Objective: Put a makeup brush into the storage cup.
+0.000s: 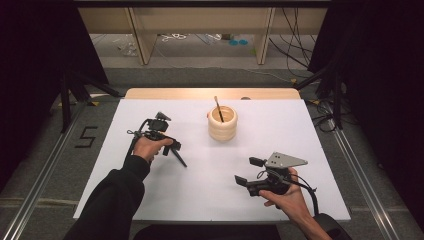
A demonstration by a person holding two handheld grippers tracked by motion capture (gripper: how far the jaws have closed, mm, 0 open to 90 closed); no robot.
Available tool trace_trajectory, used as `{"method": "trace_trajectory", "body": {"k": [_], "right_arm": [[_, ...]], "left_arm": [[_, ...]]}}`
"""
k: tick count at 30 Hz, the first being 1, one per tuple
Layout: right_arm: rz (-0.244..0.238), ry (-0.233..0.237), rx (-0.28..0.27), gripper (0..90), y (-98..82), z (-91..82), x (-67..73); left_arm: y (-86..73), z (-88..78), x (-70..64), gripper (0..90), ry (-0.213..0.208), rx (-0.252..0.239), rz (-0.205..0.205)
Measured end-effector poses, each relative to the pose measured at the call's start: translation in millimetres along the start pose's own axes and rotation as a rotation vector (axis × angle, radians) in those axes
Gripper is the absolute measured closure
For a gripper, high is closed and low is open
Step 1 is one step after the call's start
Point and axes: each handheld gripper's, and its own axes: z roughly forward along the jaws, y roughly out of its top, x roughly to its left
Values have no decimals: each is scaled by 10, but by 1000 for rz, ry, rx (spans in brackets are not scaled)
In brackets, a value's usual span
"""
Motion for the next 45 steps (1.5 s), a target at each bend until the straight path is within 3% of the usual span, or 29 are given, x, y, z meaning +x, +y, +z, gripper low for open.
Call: {"method": "trace_trajectory", "body": {"k": [8, 9, 17, 25, 32, 45], "right_arm": [[1, 0, 4, 163, -1, 0, -4], [0, 18, -20, 164, -8, 26, -5], [6, 25, -9, 166, -6, 28, -4], [-1, 28, -16, 167, -9, 42, -4], [3, 31, -12, 167, -6, 36, 0], [5, 32, -12, 167, -7, 35, 4]], "left_arm": [[24, 66, -22, 308, 7, 19, 18], [25, 71, -24, 308, 5, 22, 11], [47, 100, 18, 334, 19, 28, 10], [119, 117, 20, 352, 35, 48, 42], [140, 143, 54, 358, 46, 58, 20], [145, 199, 70, 376, 53, 80, 26]]}}
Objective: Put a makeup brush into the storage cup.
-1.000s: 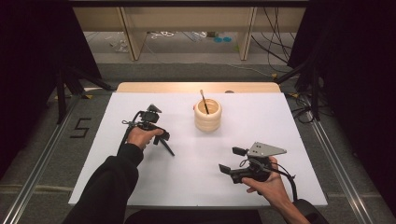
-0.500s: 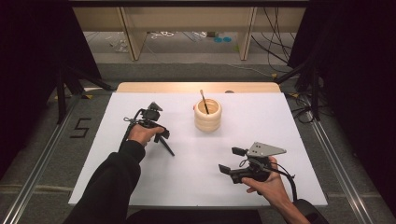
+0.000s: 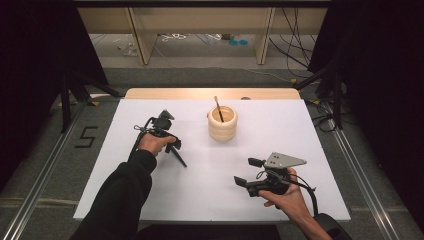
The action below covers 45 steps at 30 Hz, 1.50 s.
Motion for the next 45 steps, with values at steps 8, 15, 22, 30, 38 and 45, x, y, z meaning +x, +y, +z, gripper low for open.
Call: {"method": "trace_trajectory", "body": {"k": [8, 15, 22, 30, 38, 45], "right_arm": [[1, -1, 1, 167, 1, -1, 2], [-2, 0, 15, 168, 5, -11, 1], [-6, -5, 20, 169, 6, -16, 3], [-5, 0, 19, 171, 6, -15, 4], [-4, 2, 18, 172, 5, -10, 10], [-6, 3, 18, 173, 4, -6, 10]], "left_arm": [[17, 66, 1, 382, 4, 16, -8], [23, 105, 25, 399, 16, 22, -19], [20, 121, 38, 445, 27, 35, -6], [6, 159, 54, 550, 29, 47, 12], [-10, 147, 70, 699, 31, 57, -23], [-4, 142, 91, 759, 36, 78, 3]]}}
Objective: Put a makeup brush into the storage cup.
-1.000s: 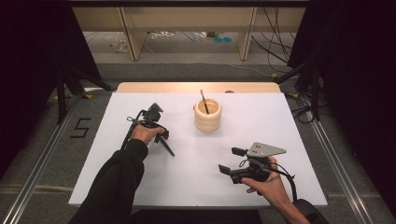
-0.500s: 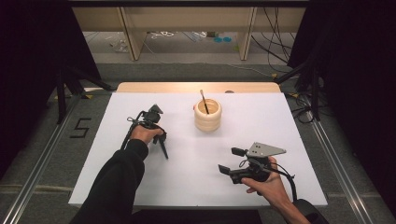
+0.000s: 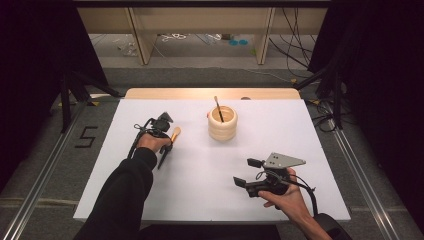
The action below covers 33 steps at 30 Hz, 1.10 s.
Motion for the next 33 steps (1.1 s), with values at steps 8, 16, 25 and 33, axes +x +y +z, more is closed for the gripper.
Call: {"method": "trace_trajectory", "body": {"k": [8, 16, 25, 33], "right_arm": [[0, -1, 0, 174, 0, -1, 3], [0, 1, 1, 175, 1, 1, 5], [1, 4, 1, 176, -1, -1, 2], [-1, 8, -3, 176, 0, 6, 6]], "left_arm": [[17, 12, -12, 771, 16, 11, 33], [30, 10, 3, 774, 21, 19, 77], [81, -1, -5, 778, 41, 86, 106], [65, 3, -6, 783, 45, 67, 136]]}}
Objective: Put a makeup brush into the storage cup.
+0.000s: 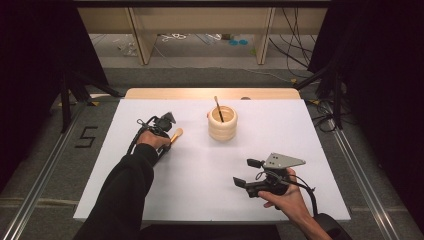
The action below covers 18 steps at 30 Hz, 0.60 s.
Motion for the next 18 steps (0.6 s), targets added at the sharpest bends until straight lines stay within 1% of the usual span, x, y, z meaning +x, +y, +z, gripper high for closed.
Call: {"method": "trace_trajectory", "body": {"k": [3, 4, 5, 6, 7, 8, 9, 10, 11, 12, 13, 14, 15, 16, 17, 18], "right_arm": [[1, -5, 5, 176, 1, -4, 0], [2, -6, 4, 176, 2, -3, 0], [2, -6, 4, 176, 1, -4, -1], [3, -6, 4, 176, 1, -5, -4], [3, -6, 4, 176, 0, -3, -8], [16, 2, 5, 176, 2, -6, -4], [16, 2, 5, 176, 2, -7, -6], [16, 1, 5, 176, 2, -6, -5], [18, 1, 6, 176, 3, -5, -3], [17, 0, 6, 176, 3, -3, -2], [4, -6, 1, 176, 1, 3, -7], [5, -7, -4, 176, 0, 6, -5], [4, -10, 5, 176, 2, -3, -5], [15, -4, 2, 176, 1, -2, -3], [5, -11, 2, 176, -1, -2, -13], [8, -9, -13, 176, -6, 8, -16]], "left_arm": [[-13, -12, 22, 783, 4, -4, -3], [-19, -21, 37, 783, -5, -2, -4], [-23, -38, 62, 783, -11, 1, 8], [-26, -56, 99, 783, 7, -12, 37], [-35, -63, 117, 783, -35, -17, 35], [-45, -79, 121, 783, -36, -24, 23], [-59, -98, 112, 783, -30, -38, -7], [-66, -111, 121, 783, -38, -51, -12], [-74, -126, 121, 783, -40, -68, -28], [-82, -150, 128, 783, -44, -74, -24], [-93, -159, 123, 783, -49, -91, -37], [-98, -183, 143, 783, -47, -104, -15], [-98, -209, 170, 783, -45, -118, 14], [-110, -228, 157, 783, -56, -134, -9], [-113, -249, 180, 783, -63, -140, 16], [-123, -269, 179, 783, -66, -156, 4]]}}
